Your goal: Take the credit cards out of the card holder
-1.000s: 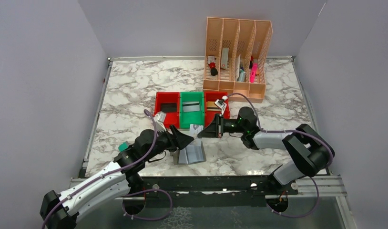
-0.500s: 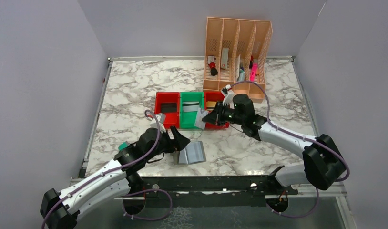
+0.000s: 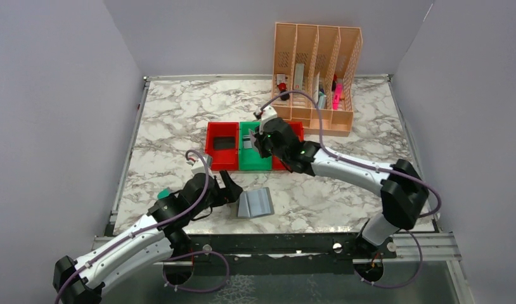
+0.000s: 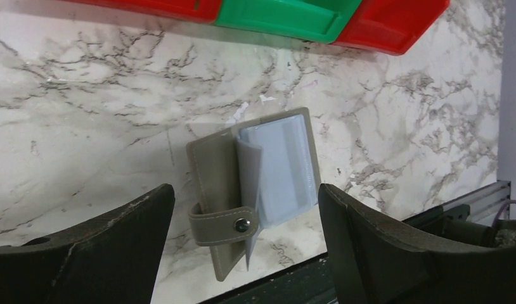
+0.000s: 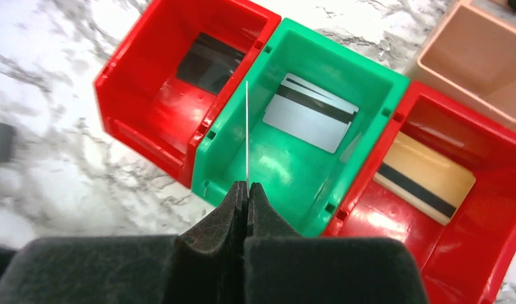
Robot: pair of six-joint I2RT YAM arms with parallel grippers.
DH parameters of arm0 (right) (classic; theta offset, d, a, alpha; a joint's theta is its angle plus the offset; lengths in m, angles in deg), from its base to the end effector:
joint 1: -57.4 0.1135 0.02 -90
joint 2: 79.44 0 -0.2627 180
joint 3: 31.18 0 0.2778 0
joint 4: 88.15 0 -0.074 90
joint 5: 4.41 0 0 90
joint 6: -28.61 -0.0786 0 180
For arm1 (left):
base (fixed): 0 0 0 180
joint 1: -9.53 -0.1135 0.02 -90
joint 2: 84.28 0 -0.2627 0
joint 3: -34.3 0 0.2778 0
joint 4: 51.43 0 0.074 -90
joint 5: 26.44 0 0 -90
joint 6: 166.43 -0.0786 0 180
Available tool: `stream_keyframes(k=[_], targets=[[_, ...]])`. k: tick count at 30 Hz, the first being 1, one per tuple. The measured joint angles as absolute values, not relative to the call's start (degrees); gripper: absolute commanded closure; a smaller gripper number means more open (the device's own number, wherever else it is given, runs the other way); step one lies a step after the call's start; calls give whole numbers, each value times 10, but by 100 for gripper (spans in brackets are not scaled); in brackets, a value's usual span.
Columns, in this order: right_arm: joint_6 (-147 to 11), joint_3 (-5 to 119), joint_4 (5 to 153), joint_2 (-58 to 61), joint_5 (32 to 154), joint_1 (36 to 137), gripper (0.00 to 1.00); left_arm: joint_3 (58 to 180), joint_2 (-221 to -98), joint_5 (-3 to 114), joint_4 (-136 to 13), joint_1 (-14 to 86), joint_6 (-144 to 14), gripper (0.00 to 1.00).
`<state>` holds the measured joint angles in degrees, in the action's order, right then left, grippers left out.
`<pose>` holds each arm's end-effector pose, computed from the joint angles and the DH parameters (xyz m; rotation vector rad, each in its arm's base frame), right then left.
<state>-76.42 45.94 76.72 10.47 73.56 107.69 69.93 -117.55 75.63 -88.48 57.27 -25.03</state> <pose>0.2834 0.3156 0.2441 -0.5039 2.0210 0.4907 0.1480 -0.1384 0.1832 -0.1973 2.2546 -0.7464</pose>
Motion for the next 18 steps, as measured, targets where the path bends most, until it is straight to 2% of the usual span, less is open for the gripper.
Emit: stream_keyframes(k=[10,18], targets=[[-636,604,698,299,587,1101,98,705,-1165,796,-951,573,-242,12],[-569,659,679,365,539,1099,95,705,-1141,802,-965,573,-233,12]])
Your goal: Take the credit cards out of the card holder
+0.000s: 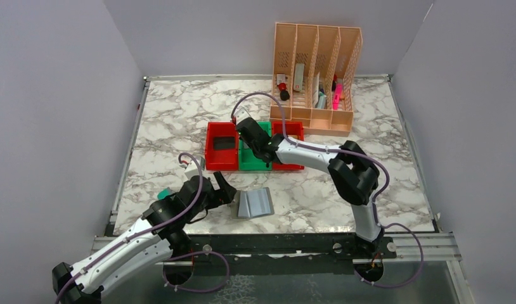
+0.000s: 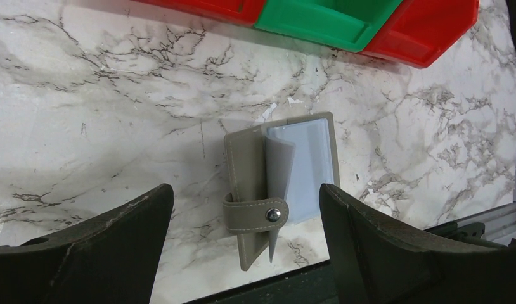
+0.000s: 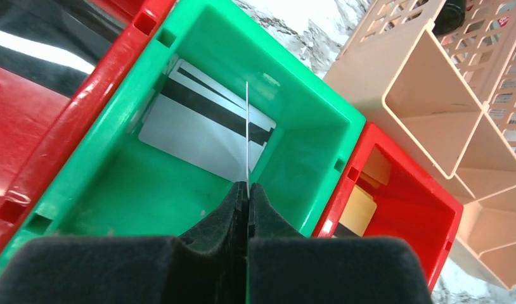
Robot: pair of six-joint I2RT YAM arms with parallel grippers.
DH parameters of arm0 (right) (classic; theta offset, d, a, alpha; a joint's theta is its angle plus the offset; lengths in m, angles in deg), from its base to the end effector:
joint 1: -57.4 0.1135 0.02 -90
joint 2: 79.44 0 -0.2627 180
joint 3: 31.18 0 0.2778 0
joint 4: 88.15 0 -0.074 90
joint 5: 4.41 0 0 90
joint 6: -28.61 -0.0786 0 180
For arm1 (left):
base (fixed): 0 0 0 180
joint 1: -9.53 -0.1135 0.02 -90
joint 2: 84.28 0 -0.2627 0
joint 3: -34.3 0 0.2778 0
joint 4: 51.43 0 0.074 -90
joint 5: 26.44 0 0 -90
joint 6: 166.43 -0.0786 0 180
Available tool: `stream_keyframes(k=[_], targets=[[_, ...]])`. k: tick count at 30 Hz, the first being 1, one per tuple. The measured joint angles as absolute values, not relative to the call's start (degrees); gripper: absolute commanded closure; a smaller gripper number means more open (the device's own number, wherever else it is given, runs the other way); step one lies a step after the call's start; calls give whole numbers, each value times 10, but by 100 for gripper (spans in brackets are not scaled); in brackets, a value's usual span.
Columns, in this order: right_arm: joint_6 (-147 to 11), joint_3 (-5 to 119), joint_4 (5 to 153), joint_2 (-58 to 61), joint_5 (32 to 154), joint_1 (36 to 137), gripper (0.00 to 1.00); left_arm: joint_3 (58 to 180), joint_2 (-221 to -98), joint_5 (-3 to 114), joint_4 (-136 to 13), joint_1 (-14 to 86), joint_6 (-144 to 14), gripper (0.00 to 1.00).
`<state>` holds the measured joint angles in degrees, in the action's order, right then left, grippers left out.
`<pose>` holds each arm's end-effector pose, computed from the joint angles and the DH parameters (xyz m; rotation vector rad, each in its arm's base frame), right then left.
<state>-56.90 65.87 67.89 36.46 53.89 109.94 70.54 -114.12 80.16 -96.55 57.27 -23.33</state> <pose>0.3375 0.3726 0.1643 -0.8018 2.0410 -0.1773 0.1408 -0.1216 0.1818 -0.2667 2.2754 -0.6330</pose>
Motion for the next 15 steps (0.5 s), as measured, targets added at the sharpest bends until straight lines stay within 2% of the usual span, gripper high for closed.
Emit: stream_keyframes(k=[13,15], targets=[[-427,656,764,401,522,1099,93,705,-1122,802,-966,573,-233,12],[-415,656,770,406,522,1099,90,705,-1121,801,-966,573,-233,12]])
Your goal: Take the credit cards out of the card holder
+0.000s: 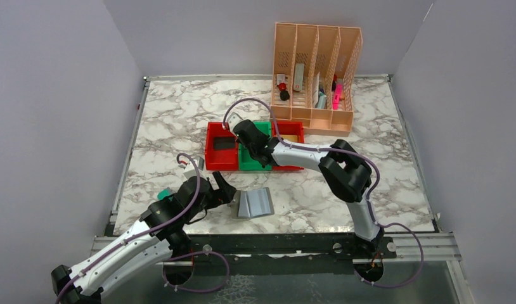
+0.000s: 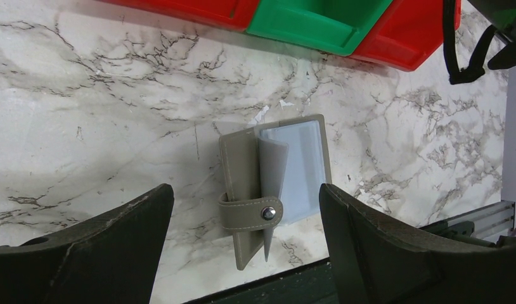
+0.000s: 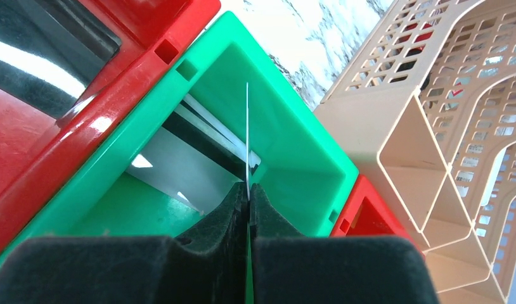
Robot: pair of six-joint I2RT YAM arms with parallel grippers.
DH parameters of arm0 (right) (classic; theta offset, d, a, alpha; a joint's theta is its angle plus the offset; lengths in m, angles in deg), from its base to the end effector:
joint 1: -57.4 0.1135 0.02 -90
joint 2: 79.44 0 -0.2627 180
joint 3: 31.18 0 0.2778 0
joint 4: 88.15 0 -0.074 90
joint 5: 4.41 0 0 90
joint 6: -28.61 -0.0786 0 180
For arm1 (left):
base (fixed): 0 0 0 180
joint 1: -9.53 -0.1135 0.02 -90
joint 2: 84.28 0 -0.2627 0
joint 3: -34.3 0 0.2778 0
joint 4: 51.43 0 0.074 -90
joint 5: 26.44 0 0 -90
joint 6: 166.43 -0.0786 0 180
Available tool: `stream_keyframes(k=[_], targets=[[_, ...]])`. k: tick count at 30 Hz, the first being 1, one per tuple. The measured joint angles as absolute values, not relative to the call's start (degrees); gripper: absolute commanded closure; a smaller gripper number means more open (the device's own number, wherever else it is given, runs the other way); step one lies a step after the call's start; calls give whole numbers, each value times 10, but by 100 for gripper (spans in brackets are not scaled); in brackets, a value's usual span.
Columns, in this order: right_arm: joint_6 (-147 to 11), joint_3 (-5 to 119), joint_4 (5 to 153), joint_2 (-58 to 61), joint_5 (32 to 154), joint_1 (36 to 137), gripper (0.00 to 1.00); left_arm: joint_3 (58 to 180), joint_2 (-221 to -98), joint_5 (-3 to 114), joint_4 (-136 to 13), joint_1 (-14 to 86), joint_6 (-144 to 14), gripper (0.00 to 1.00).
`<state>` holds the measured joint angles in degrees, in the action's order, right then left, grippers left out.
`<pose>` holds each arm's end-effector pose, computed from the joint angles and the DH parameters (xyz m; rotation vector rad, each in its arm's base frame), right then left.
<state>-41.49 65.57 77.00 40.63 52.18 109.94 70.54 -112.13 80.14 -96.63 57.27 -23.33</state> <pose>0.3485 0.3837 0.1446 -0.9971 1.8814 -0.3192 0.1391 -0.1197 0.1873 -0.2701 2.2476 -0.6616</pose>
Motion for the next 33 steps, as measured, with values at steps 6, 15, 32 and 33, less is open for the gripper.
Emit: stream_keyframes(k=[6,15,32,33], targets=[[-403,656,778,417,532,1099,80,705,-1117,802,-966,573,-233,12],[-408,655,779,422,577,1098,72,705,-1114,801,-966,573,-229,12],[-635,640,716,386,722,1053,97,705,-1114,801,-966,573,-226,12],[-661,637,713,379,737,1046,98,705,-1114,801,-966,573,-226,12]])
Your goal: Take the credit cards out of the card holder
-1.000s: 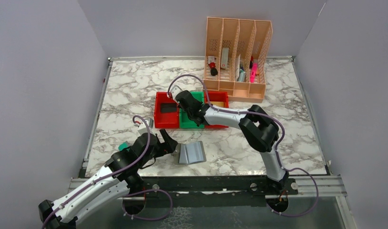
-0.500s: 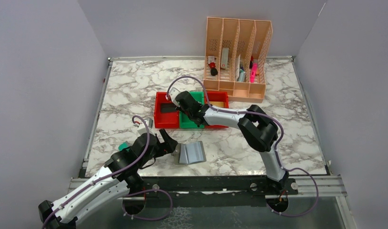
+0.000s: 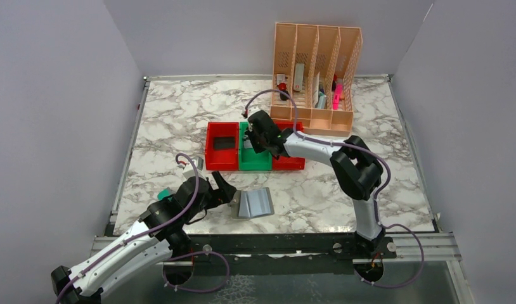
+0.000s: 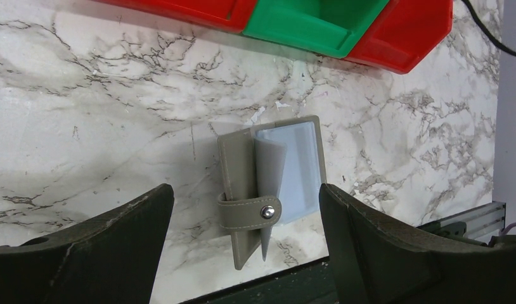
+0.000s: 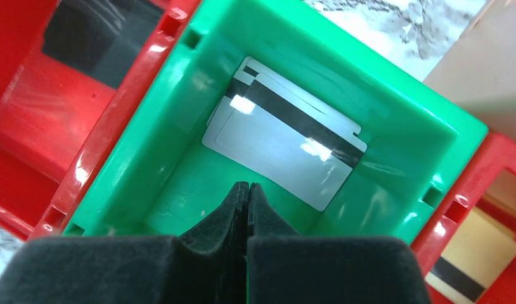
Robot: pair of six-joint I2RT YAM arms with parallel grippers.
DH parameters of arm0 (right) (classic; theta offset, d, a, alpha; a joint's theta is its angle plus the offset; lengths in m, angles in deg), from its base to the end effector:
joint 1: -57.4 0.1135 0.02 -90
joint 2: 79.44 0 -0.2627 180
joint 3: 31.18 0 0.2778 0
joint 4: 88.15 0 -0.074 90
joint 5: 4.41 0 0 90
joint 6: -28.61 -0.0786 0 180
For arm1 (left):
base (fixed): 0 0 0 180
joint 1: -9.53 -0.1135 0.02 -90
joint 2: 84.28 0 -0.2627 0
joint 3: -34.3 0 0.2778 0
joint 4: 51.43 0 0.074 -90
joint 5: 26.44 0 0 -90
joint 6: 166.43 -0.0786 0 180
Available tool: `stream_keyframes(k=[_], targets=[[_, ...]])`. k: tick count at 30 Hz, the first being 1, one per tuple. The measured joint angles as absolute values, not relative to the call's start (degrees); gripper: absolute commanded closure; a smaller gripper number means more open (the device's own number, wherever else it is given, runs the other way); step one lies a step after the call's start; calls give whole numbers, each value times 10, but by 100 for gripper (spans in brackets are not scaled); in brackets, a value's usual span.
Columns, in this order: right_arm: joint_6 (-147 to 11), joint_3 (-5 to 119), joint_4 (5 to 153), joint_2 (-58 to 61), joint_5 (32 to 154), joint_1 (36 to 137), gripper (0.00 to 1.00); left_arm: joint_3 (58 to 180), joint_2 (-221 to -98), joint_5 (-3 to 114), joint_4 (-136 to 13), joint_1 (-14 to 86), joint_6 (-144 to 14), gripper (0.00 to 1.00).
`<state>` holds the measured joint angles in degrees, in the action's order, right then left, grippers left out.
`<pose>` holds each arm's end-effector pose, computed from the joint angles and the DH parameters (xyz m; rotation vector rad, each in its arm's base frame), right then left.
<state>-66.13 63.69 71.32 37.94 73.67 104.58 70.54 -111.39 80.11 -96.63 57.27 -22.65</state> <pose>0.3570 0.3614 0.1374 -0.7384 2.1912 0.2224 0.1384 -0.1190 0.1894 -0.2846 2.2370 -0.6792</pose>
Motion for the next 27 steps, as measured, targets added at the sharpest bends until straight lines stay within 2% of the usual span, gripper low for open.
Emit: stream_keyframes(k=[6,13,19,27], targets=[[-773,629,707,371,809,1017,98,705,-1117,801,-966,573,-226,12],[-789,640,698,390,854,1020,98,705,-1119,801,-966,573,-225,12],[-779,653,704,401,842,1024,97,705,-1119,801,-966,573,-223,12],[-737,627,749,399,765,1046,95,705,-1120,801,-966,573,-222,12]])
